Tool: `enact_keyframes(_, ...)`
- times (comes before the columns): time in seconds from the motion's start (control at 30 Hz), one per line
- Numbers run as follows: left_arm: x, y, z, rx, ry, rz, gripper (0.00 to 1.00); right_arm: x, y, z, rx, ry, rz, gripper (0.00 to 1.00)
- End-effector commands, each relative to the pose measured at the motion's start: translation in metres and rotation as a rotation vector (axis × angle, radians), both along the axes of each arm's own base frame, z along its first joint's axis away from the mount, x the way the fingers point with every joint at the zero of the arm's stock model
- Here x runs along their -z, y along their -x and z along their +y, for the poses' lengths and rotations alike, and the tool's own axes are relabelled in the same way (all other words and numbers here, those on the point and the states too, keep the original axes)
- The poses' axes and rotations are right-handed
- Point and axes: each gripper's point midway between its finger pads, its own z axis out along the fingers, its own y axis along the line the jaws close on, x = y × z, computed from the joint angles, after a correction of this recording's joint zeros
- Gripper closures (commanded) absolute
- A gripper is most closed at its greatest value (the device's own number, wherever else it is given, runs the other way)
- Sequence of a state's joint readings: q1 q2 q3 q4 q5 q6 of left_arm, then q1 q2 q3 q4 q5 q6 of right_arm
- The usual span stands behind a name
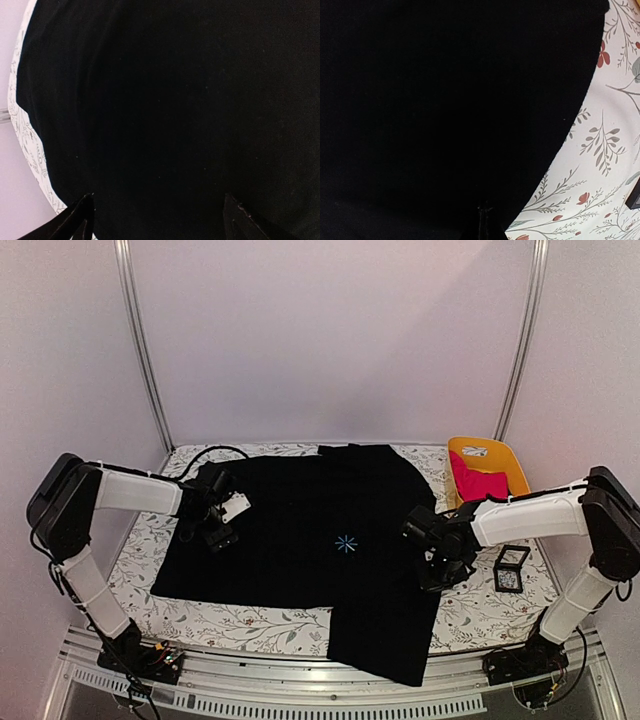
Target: Pin the brooch onto the clothing
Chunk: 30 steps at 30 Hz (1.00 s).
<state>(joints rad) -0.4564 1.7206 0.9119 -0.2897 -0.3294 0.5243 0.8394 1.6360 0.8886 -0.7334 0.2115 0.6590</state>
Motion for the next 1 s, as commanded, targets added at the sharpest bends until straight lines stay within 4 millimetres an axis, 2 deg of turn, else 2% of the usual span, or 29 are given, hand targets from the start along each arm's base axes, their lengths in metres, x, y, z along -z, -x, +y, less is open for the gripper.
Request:
enact_keyframes(0.0,0.033,0.016,0.014,-0.012,-0.092,0.108,0.11,0.008,0.014,-0.012,0.045,0.009,0.028,1.0)
enact_keyframes(0.1,0.037,0.026,0.019,-0.011,-0.111,0.153,0.11,0.013,0.024,-0.016,0.05,0.007,0.061,1.0)
enact_keyframes(0.3,0.017,0.046,0.024,-0.008,-0.106,0.197,0.1,0.01,0.039,-0.02,0.053,-0.022,0.104,1.0)
enact_keyframes(0.47,0.024,0.066,0.027,0.0,-0.129,0.281,0.09,0.006,0.043,-0.016,0.04,-0.041,0.129,1.0)
enact_keyframes(0.57,0.026,0.061,0.031,-0.009,-0.157,0.263,0.09,-0.006,0.036,-0.015,0.037,-0.033,0.104,1.0)
enact_keyframes(0.7,0.011,0.04,0.04,-0.067,-0.19,0.187,0.09,-0.036,0.016,-0.007,0.025,-0.04,0.021,1.0)
enact_keyframes(0.8,-0.015,0.018,0.044,-0.107,-0.203,0.054,0.09,-0.056,-0.002,-0.01,0.034,-0.013,-0.043,0.92)
enact_keyframes(0.9,-0.069,-0.012,0.022,-0.125,-0.035,-0.148,0.09,-0.065,-0.018,-0.027,0.097,0.011,-0.104,0.89)
enact_keyframes(0.93,-0.092,-0.019,0.011,-0.12,0.054,-0.212,0.09,-0.066,-0.023,-0.034,0.126,0.006,-0.117,0.83)
enact_keyframes(0.97,-0.114,-0.023,0.0,-0.11,0.142,-0.266,0.09,-0.068,-0.027,-0.041,0.157,-0.007,-0.13,0.69)
